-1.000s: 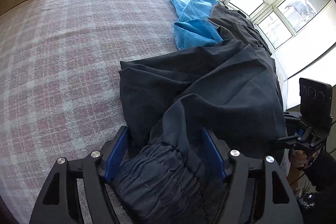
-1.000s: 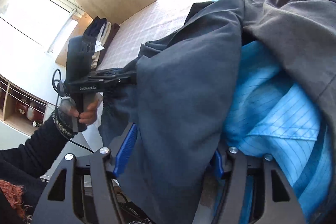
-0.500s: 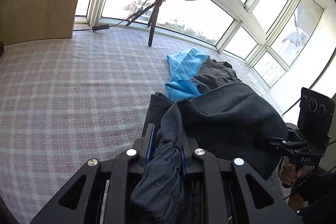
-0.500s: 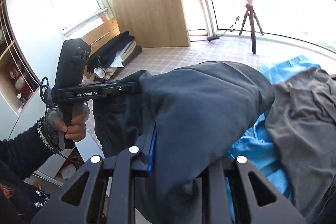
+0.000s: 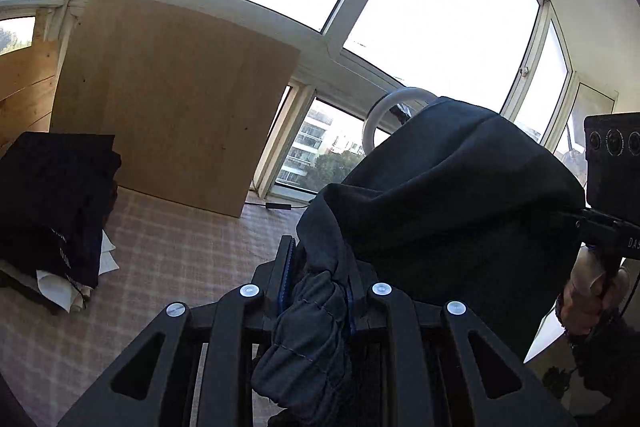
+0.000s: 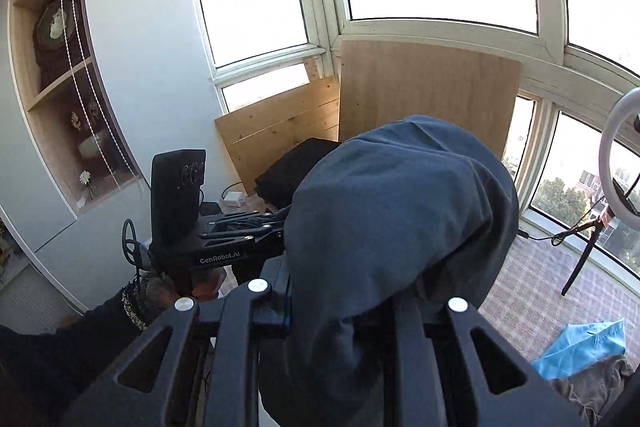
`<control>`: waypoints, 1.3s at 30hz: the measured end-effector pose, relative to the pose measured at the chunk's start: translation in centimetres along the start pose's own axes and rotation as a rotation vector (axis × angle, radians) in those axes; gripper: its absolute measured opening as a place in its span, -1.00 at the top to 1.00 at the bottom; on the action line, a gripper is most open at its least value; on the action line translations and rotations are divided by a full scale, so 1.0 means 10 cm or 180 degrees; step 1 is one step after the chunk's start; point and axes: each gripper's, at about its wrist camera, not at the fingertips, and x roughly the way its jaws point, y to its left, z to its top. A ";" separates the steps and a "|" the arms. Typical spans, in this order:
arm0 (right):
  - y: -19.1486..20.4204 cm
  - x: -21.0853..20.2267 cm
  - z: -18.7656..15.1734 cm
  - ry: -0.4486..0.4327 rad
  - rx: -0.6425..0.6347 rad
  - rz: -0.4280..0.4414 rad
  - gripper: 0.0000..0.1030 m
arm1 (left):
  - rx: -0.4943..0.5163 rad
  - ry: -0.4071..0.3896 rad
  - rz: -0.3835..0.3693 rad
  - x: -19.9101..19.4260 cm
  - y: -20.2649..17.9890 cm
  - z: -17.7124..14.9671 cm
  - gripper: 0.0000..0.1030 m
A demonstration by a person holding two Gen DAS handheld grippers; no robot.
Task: Fold clothes
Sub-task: 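Lift the folded black trousers off the cloth with both grippers, then carry the folded trousers with both grippers to the stack of clothes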
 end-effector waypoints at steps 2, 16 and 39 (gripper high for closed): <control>0.09 0.28 0.35 0.0020 -0.0082 0.0024 0.65 | -0.0052 -0.0126 0.0073 -0.25 0.32 0.21 0.62; 0.84 2.38 2.41 -0.0454 0.0051 0.0906 0.65 | 0.0476 -0.0443 0.1334 -1.58 2.16 2.07 0.59; -1.35 4.36 0.89 0.0639 0.1465 0.1105 -0.08 | 0.0367 0.1076 0.0817 0.76 2.92 0.86 0.24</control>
